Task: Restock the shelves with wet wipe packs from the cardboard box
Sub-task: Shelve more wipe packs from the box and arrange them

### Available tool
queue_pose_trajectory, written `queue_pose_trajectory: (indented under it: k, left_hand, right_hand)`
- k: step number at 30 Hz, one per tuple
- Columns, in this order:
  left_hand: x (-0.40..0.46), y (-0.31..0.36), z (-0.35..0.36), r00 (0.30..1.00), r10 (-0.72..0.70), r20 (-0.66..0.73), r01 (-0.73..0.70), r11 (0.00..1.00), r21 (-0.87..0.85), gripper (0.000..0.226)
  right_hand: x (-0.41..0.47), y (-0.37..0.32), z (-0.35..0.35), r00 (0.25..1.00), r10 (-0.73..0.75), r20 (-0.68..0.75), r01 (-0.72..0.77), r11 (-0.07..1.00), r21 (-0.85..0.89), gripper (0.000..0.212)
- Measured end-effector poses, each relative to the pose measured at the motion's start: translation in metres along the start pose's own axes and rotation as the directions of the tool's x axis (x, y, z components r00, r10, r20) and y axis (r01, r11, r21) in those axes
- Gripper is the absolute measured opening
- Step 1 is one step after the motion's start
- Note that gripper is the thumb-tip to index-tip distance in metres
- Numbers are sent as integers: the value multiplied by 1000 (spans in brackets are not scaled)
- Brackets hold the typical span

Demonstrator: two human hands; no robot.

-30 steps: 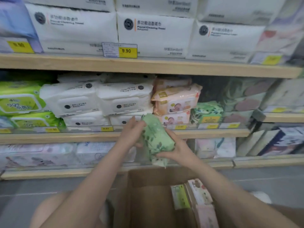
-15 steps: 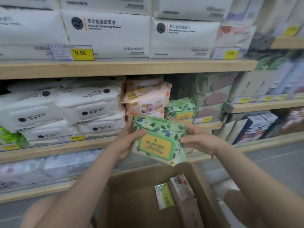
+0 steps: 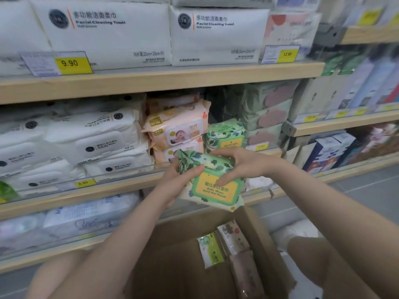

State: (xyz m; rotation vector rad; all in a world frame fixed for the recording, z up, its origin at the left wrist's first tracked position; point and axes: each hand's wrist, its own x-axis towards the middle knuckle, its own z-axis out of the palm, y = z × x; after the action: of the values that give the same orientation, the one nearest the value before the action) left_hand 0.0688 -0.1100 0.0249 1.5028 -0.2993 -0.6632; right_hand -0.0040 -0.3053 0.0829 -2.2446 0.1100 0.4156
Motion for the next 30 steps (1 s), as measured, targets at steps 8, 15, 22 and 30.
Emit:
queue_pose_trajectory:
  k: [8, 15, 22, 30]
  left_hand:
    - [-3, 30, 12, 972, 149, 184, -190, 954, 232, 59]
    - [87, 91, -20, 833, 536, 136, -259, 160, 952, 56]
    - [123, 71, -32, 844, 532, 69, -17, -102, 995, 71]
    - [120, 63, -38, 806, 569, 163, -102, -138, 985, 70]
  right_hand:
    - [-8, 20, 0, 963, -209, -169, 90, 842, -532, 112]
    - [13, 15, -63, 825, -447, -346, -53, 548, -835, 98]
    - [71, 9, -105, 891, -412, -193, -7, 412, -911, 92]
    - [93, -1, -117, 954, -150, -259, -134, 562, -816, 90]
